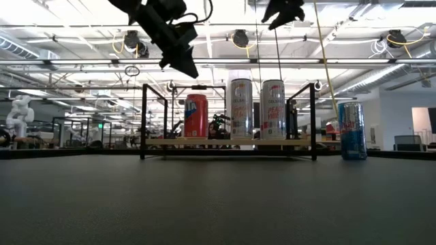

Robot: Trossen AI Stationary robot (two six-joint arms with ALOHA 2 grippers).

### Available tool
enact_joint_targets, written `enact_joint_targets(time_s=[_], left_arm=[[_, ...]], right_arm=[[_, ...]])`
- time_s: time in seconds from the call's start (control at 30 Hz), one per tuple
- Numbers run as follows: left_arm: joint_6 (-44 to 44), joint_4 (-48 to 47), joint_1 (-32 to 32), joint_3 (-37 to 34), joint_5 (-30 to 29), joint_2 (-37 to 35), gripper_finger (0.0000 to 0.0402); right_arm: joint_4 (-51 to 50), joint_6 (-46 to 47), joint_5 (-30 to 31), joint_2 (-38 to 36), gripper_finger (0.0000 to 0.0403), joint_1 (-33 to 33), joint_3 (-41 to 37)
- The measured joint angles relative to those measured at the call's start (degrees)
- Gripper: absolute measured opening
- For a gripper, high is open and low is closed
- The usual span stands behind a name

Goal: Place canned beverage on shelf
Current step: Put the top orange soda can on the shelf

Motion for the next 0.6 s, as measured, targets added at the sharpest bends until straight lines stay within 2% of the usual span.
enact_joint_targets(time_s=[0.03,0.1,0.37,0.6], left_arm=[[0.2,0.0,0.1,0.0,0.1,0.4,0.0029],[0.3,0.1,0.4,0.1,0.2,1.2,0.0010],[0.4,-0.1,0.3,0.1,0.3,4.4,0.0001],[-0.4,-1.1,0.3,0.1,0.4,5.6,0.0000]], right_arm=[[-0.8,0.4,0.2,-0.6,0.0214,-0.3,0.0],[-1.6,1.0,0.3,-1.5,0.0198,-0.6,0.0],[-3.9,2.0,0.2,-2.9,0.0146,-0.7,0.0],[-6.7,2.0,0.2,-2.9,0.0119,-0.7,0.0]])
